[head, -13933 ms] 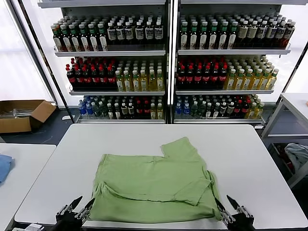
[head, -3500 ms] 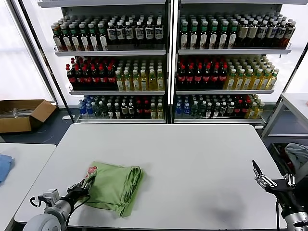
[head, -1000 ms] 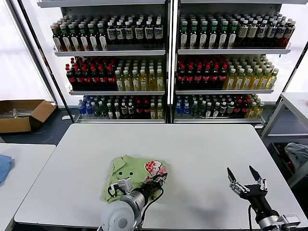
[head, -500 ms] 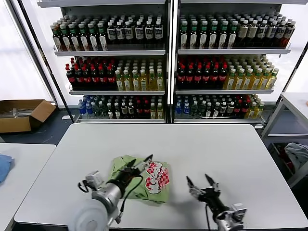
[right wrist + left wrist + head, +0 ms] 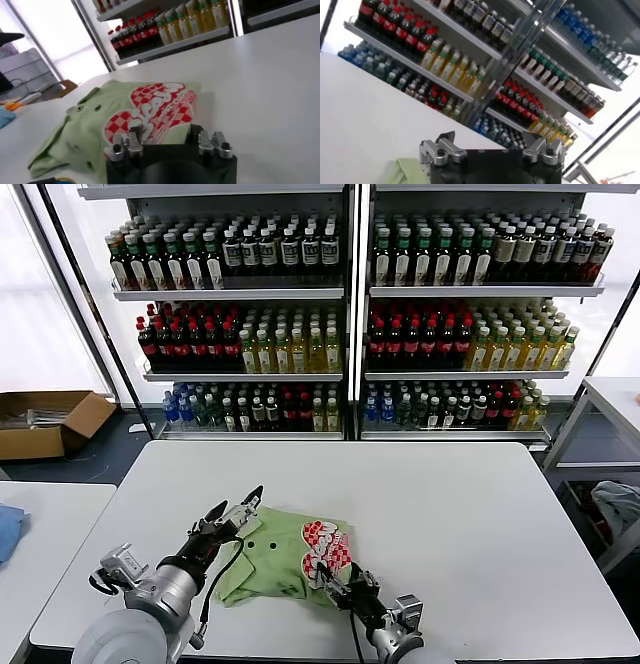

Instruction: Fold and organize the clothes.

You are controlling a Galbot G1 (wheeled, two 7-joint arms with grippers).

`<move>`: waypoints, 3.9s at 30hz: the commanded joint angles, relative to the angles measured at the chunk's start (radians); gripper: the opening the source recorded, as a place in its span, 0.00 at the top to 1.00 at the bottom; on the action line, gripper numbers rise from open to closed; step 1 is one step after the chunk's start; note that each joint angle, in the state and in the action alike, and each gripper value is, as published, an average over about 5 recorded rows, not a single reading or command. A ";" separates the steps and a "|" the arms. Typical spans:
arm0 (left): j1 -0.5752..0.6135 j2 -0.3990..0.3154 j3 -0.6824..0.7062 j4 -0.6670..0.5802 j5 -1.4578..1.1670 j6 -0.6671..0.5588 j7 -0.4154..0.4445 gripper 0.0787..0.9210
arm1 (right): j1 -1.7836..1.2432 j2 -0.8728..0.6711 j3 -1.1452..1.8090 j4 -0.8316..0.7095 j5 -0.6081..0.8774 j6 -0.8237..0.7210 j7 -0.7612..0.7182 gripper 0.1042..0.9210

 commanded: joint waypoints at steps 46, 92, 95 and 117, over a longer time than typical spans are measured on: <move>0.081 -0.108 0.014 -0.040 0.091 -0.004 0.014 0.12 | -0.025 -0.319 0.401 0.188 -0.015 -0.019 -0.035 0.43; 0.085 -0.102 0.027 -0.031 0.118 -0.018 0.026 0.12 | 0.272 0.022 -0.061 -0.233 -0.220 0.065 0.082 0.12; 0.088 -0.103 0.019 -0.029 0.117 -0.018 0.028 0.12 | 0.273 0.019 -0.063 -0.255 -0.216 0.035 0.100 0.12; 0.093 -0.087 -0.021 -0.003 0.238 -0.041 0.160 0.12 | 0.082 -0.185 0.263 0.240 -0.021 0.137 0.051 0.12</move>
